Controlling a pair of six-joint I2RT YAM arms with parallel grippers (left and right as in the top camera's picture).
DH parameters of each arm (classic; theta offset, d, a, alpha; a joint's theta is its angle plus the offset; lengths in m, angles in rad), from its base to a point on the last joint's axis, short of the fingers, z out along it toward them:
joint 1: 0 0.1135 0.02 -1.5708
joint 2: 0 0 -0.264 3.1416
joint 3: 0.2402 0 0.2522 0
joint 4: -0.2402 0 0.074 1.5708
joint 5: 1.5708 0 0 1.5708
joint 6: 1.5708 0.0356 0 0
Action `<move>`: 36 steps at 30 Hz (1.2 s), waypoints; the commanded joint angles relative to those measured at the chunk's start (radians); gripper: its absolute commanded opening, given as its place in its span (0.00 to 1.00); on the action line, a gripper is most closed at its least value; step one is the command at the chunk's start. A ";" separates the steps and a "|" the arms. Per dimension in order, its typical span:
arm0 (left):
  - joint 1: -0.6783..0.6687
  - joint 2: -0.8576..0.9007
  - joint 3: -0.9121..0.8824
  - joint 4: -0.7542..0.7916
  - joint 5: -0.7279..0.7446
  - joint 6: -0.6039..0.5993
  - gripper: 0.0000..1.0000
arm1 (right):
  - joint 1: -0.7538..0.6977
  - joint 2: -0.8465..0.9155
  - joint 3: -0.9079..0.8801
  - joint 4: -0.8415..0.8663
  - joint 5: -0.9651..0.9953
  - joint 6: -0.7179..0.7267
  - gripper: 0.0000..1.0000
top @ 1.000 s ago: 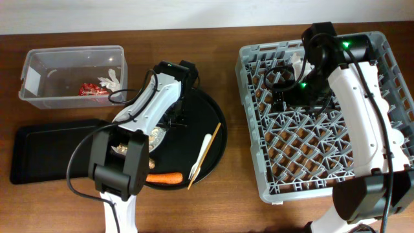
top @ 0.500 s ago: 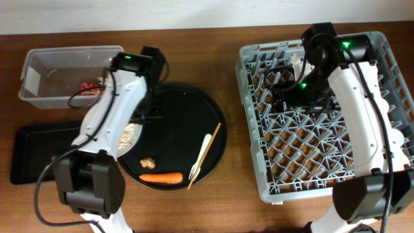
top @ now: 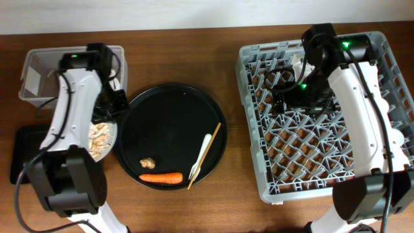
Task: Sort waste into correct bins and load items into the dishwasher rack
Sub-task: 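Carry the grey plate left and tip its rice and shells onto the black tray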
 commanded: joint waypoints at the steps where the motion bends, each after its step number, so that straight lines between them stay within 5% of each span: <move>1: 0.079 -0.033 0.024 0.013 0.143 0.098 0.00 | -0.002 0.004 0.000 -0.005 0.010 -0.010 0.99; 25: 0.475 -0.100 0.024 -0.003 0.712 0.357 0.00 | -0.002 0.004 0.000 -0.022 0.010 -0.010 0.99; 36: 0.586 -0.100 0.023 -0.038 0.843 0.500 0.00 | -0.002 0.004 0.000 -0.023 0.011 -0.010 0.99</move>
